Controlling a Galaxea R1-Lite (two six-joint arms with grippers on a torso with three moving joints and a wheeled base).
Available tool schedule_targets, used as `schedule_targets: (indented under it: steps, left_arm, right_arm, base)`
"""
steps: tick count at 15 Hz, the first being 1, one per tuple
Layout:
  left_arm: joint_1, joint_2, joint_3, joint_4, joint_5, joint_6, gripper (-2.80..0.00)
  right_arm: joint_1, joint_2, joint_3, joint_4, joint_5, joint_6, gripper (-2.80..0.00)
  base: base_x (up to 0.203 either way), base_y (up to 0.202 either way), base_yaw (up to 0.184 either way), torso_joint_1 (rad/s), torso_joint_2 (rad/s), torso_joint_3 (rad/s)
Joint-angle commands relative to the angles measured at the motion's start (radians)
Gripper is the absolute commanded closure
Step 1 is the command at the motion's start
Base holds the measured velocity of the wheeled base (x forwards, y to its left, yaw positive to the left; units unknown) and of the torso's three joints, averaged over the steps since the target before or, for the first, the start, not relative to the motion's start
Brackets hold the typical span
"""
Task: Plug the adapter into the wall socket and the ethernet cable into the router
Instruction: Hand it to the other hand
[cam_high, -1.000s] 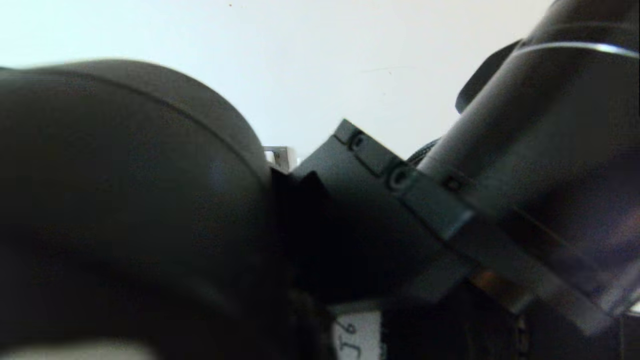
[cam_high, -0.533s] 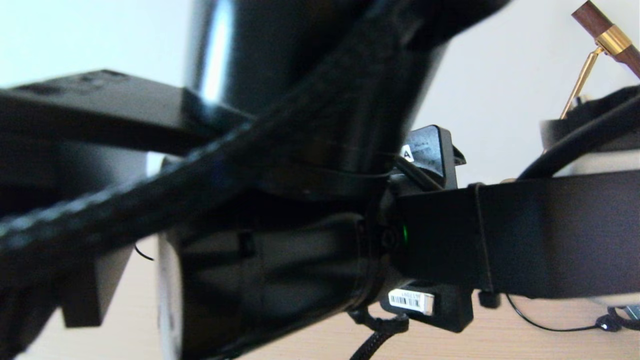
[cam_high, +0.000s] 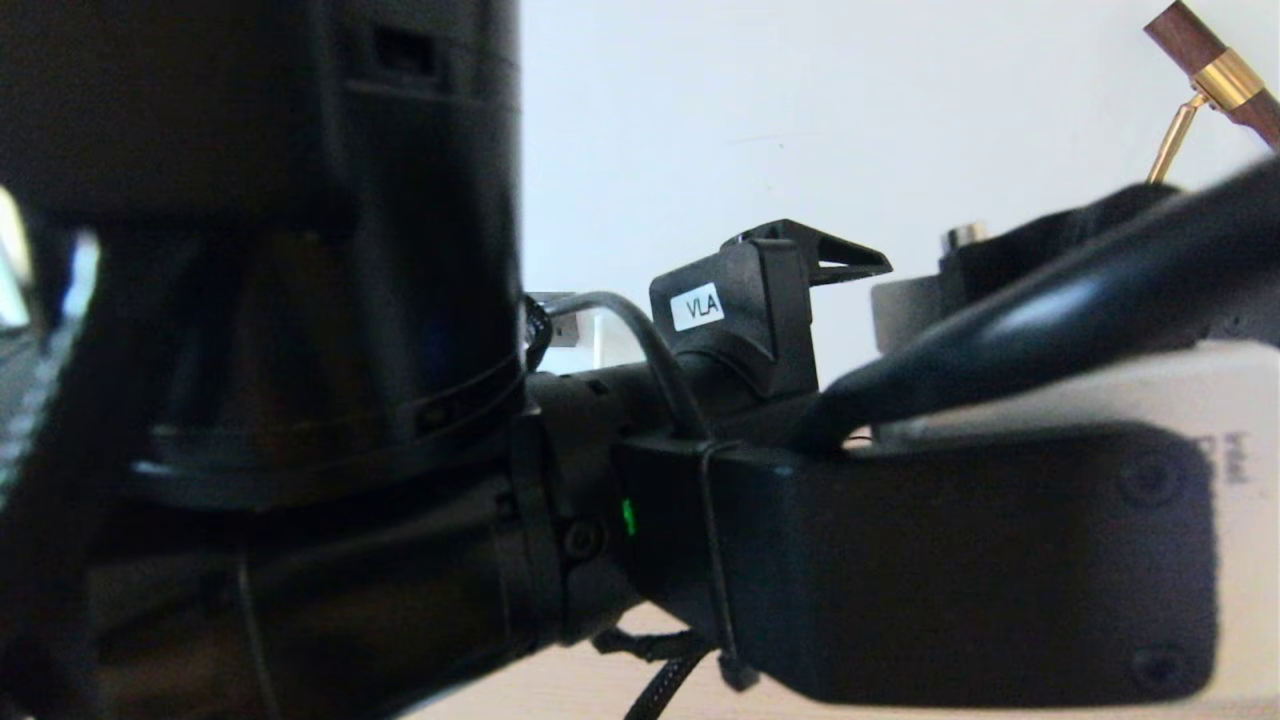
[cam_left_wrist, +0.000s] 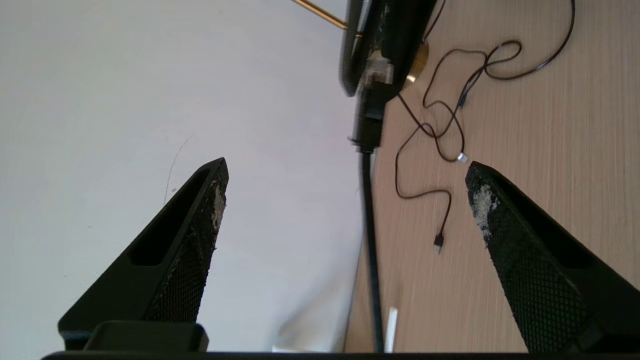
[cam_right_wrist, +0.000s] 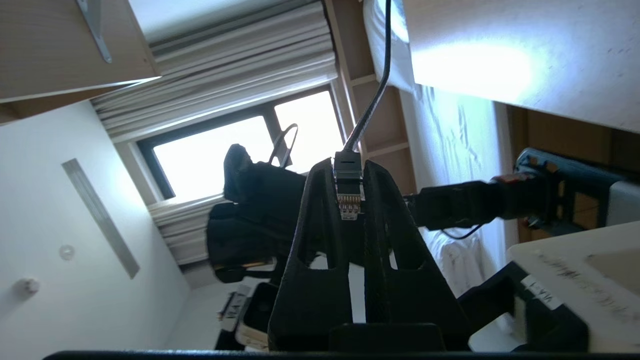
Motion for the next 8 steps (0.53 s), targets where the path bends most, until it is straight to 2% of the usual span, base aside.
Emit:
schedule_targets:
  steps: [1,4,8]
  left_arm:
    - [0.001,-0.017,0.075,-0.102,-0.025,0.008,-2.80]
    - [0.001,-0.019,0.116,-0.171,-0.049,0.026,-2.80]
    - [0.002,-0.013,0.150,-0.226,-0.100,0.027,-2.80]
  right_arm:
    - [0.000,0.011,-0.031,0.001,0.015,0.038,0.00]
    - [0.002,0.020,-0.046,0.003,0.028,0.058,0.00]
    - [0.001,-0.002,-0.031,0.005,0.085,0.058,0.00]
  base:
    - [0.000,0.000,0.000,0.000,0.00,0.000]
    - [0.000,0.000,0.000,0.000,0.00,0.000]
    - [0.000,0.000,0.000,0.000,0.00,0.000]
